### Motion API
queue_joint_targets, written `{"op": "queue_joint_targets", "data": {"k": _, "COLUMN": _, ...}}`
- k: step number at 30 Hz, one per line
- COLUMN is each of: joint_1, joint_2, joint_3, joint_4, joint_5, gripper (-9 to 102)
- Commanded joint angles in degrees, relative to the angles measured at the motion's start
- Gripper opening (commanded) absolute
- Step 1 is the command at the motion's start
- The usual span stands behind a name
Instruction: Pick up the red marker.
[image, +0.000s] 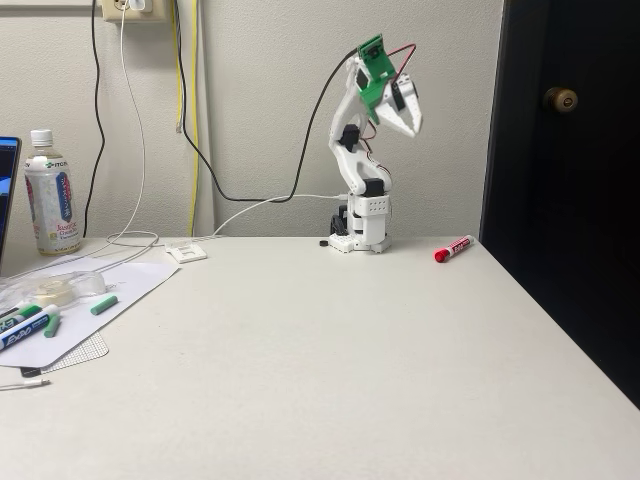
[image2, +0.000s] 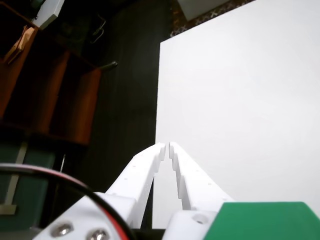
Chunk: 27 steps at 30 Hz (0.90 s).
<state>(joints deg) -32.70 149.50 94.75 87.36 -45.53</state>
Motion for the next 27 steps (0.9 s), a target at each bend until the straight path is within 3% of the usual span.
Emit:
{"op": "queue_joint_targets", "data": {"k": 1, "joint_1": -2.46, "joint_2": -5.36, "joint_3": -5.71, "joint_4": -1.32, "joint_5": 3.87, "gripper": 0}}
{"op": "queue_joint_targets", "data": {"k": 14, "joint_1": -10.37, "joint_2": -16.52, "joint_3": -9.49, "joint_4": -11.69, "joint_5": 24.79, "gripper": 0}}
{"op": "queue_joint_targets", "data": {"k": 22, "joint_1": -14.68, "joint_2": -19.78, "joint_3": -9.49, "joint_4": -13.10, "joint_5": 41.57, "gripper": 0}}
{"op": "queue_joint_targets", "data": {"k": 27, "joint_1": -19.69, "joint_2": -22.59, "joint_3": -9.49, "joint_4": -13.62, "joint_5": 42.54, "gripper": 0}}
